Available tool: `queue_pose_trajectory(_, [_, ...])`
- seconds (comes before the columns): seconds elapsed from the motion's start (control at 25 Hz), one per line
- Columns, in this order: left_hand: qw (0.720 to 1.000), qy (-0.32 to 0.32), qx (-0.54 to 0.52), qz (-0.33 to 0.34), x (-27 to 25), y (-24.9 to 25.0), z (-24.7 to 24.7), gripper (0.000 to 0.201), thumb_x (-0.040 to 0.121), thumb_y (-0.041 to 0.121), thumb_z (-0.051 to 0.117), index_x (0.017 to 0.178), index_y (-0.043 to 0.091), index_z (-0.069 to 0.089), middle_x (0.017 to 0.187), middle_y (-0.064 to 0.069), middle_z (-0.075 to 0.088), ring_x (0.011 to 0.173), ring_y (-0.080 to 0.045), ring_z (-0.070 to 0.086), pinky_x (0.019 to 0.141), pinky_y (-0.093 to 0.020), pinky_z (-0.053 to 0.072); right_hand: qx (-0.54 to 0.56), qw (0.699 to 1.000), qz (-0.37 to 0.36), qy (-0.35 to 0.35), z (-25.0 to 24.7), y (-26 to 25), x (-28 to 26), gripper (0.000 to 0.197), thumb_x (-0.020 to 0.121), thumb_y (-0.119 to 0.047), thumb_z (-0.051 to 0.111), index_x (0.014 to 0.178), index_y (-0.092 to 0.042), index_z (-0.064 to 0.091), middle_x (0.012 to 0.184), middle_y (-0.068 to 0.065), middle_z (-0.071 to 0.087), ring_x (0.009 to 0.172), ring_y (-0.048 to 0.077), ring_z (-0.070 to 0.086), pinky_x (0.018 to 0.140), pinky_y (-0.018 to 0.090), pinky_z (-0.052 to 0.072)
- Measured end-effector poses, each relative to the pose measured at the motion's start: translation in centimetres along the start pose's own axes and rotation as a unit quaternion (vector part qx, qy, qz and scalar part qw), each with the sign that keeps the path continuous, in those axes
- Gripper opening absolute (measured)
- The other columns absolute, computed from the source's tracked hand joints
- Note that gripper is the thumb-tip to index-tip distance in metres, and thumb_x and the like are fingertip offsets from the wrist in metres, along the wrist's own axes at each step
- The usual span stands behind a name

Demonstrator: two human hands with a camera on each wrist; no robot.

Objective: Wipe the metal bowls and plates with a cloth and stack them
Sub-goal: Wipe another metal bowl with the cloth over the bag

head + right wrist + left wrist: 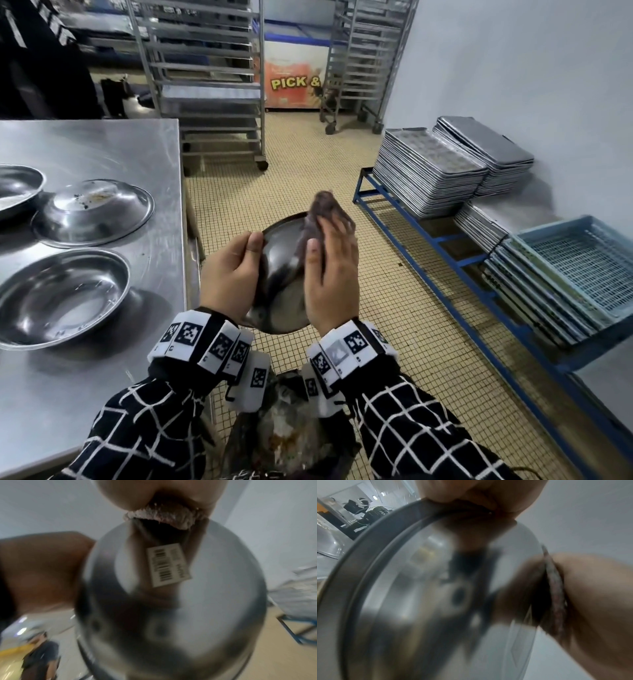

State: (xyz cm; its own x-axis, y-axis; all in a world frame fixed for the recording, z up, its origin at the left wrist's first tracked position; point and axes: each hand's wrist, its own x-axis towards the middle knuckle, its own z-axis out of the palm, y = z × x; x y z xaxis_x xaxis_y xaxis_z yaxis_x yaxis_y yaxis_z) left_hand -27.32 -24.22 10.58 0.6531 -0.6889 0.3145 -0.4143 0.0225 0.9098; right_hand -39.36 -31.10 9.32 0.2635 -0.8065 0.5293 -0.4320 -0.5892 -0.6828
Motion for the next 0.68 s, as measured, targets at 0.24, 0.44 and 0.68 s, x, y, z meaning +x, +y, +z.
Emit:
queue_pose_trajectory(0.24, [0.997,-0.007,0.064,-0.036,0.0,-0.1,-0.1,0.035,0.098,0.038,0.043,0.074,0.017,0.058,0.06,-0.001,0.054,0.058,-0.014,0.048,0.057,-0.023,0.039,0.09,0.987,0.129,-0.012,-1.1,2.3,-1.5,0.039,0.101,-0.033,0.035,0.136,-0.02,0.048,0.13,0.0,0.057,0.122,0.015,0.051,0.105,0.037,0.042])
queue_pose_trajectory(0.44, [0.996,-0.016,0.082,0.015,-0.6,0.1,0.5,0.032,0.097,0.033,0.047,0.077,0.014,0.063,0.063,0.0,0.061,0.063,-0.022,0.057,0.062,-0.039,0.047,-0.036,0.992,-0.118,-0.036,0.2,1.0,-2.0,0.047,0.099,-0.035,0.032,0.141,-0.019,0.043,0.152,-0.002,0.034,0.145,0.019,0.019,0.117,0.043,0.021])
queue_pose_trajectory(0.68, [0.984,0.012,-0.146,-0.104,-0.5,-1.5,-0.2,0.035,0.094,0.041,0.047,0.071,0.018,0.061,0.048,0.013,0.054,0.046,0.002,0.048,0.048,-0.013,0.04,0.221,0.939,0.262,0.029,-1.0,4.3,-0.6,0.048,0.096,-0.055,0.026,0.129,-0.033,0.052,0.131,-0.003,0.056,0.121,0.019,0.051,0.096,0.041,0.048])
